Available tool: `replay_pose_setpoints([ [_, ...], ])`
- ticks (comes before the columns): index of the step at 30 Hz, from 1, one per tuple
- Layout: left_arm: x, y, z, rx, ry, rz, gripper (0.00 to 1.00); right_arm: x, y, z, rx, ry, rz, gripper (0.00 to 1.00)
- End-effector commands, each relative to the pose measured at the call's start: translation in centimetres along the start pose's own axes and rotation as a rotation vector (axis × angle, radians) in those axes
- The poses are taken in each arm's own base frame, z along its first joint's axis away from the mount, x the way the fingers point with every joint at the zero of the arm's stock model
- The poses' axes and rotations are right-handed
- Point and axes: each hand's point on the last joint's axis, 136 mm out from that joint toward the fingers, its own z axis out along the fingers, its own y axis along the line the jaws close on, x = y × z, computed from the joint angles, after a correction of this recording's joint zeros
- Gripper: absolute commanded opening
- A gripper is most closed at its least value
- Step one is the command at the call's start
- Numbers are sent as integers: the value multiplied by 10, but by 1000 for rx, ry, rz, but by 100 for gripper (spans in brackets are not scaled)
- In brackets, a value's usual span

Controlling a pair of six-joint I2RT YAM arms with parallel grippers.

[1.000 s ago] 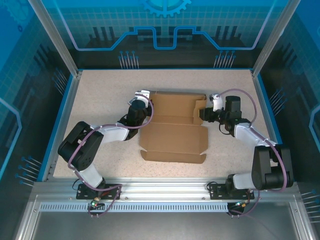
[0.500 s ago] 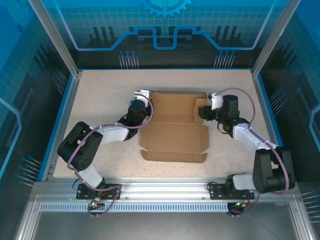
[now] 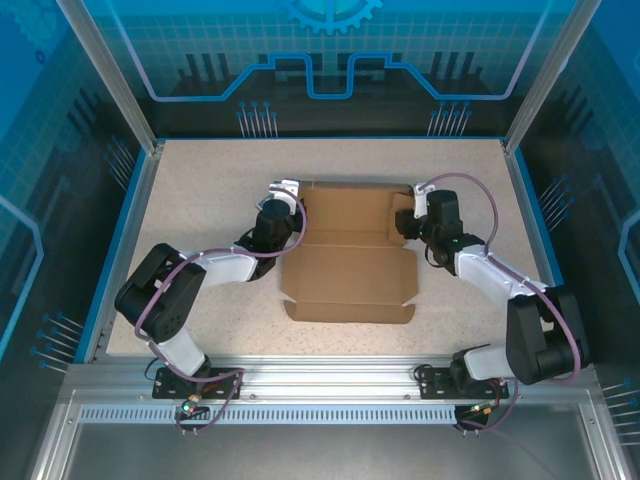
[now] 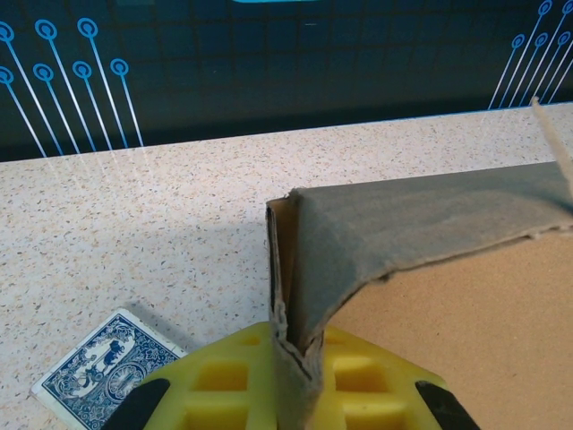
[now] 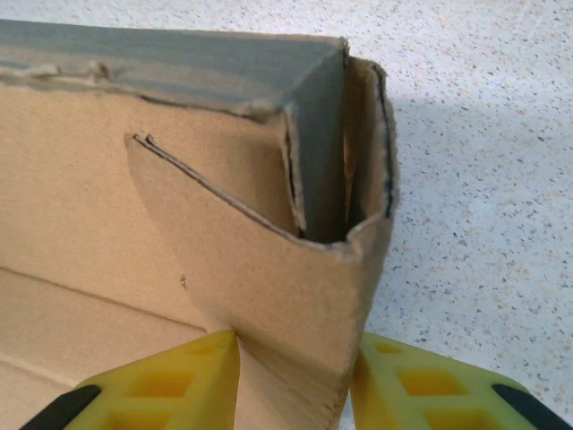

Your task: Fold the paper box

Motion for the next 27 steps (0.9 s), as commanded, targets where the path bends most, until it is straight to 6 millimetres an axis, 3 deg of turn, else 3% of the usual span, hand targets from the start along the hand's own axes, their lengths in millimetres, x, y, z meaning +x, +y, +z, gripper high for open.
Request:
replay_pose_setpoints([
  [1,-15,-7,-6,41,-40,-22,0,-14,-11,3,106,-9,29,34],
  [7,-15,-8,-6,44,-40,-25,0,-10,-14,8,149,18,38,35],
  [16,-17,-9,-7,49,-42,-29,0,-11,-4,14,95,23,-41,42],
  [23,-17,-8,-9,50,-43,-33,0,10,-19,20,198,105,-18,34],
  [24,-18,-8,-9,51,-44,-33,0,-2,-20,18,221,86,-21,33],
  [27,-18,-8,-9,51,-43,-36,0,-2,-25,15,299,102,-23,31],
])
